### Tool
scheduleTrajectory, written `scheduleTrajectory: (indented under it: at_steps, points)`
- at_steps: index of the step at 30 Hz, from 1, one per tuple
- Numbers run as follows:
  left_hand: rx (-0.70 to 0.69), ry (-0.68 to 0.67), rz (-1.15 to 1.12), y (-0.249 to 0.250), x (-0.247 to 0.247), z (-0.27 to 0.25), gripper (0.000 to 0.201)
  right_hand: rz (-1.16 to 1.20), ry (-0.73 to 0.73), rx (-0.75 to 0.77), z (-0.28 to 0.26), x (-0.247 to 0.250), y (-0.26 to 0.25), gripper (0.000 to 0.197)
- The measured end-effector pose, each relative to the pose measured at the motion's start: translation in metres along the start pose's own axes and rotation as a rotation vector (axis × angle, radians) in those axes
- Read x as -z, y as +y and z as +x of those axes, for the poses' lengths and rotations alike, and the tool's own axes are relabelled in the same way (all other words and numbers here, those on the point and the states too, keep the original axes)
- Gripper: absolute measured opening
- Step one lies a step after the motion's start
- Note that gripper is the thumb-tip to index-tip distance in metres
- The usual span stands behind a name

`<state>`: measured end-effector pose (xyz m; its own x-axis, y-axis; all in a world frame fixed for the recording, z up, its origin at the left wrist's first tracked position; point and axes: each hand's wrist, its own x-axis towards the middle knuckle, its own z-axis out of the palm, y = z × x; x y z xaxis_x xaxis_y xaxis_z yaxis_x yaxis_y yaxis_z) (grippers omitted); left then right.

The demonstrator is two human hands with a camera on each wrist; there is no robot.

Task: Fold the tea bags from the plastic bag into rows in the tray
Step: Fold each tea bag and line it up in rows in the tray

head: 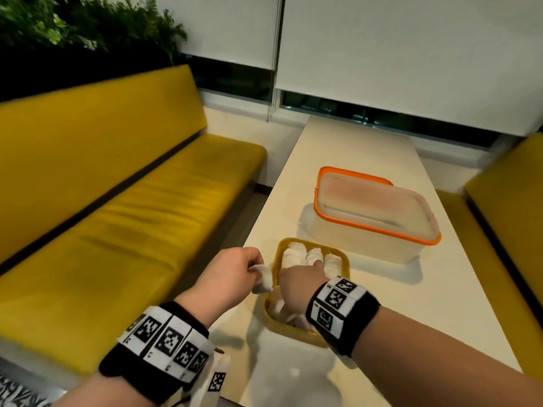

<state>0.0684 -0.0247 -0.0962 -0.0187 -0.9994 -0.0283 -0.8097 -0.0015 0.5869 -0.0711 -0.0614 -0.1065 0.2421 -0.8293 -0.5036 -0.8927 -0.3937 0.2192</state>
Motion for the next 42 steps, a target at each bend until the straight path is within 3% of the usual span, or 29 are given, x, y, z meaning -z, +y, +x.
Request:
scheduleTrajectory:
  at_steps: [6, 10, 14, 17, 25, 30, 33, 35, 38, 40, 42]
  points:
    - [-0.118, -0.203, 0.165, 0.027, -0.005, 0.019, 0.010, 0.404, 0.236, -0.023, -0.057, -0.001, 0.062, 0.029]
    - [-0.174, -0.383, 0.273, 0.048, -0.025, 0.041, 0.016, 0.581, 0.169, -0.143, -0.093, -0.047, 0.098, 0.032]
    - [-0.124, -0.620, 0.256, 0.068, -0.049, 0.057, 0.015, 0.676, 0.108, -0.245, -0.114, -0.096, 0.121, 0.031]
    - [-0.118, -0.698, 0.289, 0.078, -0.063, 0.059, 0.017, 0.699, 0.110, -0.305, -0.122, -0.120, 0.133, 0.028]
    - [-0.190, -0.640, 0.555, 0.085, -0.088, 0.050, 0.036, 0.711, 0.303, -0.489, -0.129, -0.150, 0.159, 0.022]
    - [-0.217, -0.457, 0.639, 0.089, -0.090, 0.040, 0.042, 0.804, 0.182, -0.541, -0.102, -0.177, 0.168, 0.052]
    - [-0.269, -0.296, 0.567, 0.101, -0.082, 0.040, 0.034, 0.878, 0.129, -0.523, -0.090, -0.188, 0.169, 0.033]
    - [-0.329, -0.234, 0.322, 0.117, -0.083, 0.035, 0.025, 0.988, 0.199, -0.529, -0.089, -0.190, 0.173, 0.014]
    - [-0.329, -0.366, 0.020, 0.144, -0.099, 0.018, 0.038, 1.388, 0.319, -0.524, -0.103, -0.185, 0.181, 0.011]
    - [-0.277, -0.444, -0.010, 0.159, -0.116, 0.010, 0.061, 1.612, 0.381, -0.498, -0.116, -0.176, 0.187, 0.014]
    - [-0.207, -0.486, -0.006, 0.168, -0.129, 0.008, 0.064, 1.689, 0.459, -0.474, -0.127, -0.167, 0.194, 0.013]
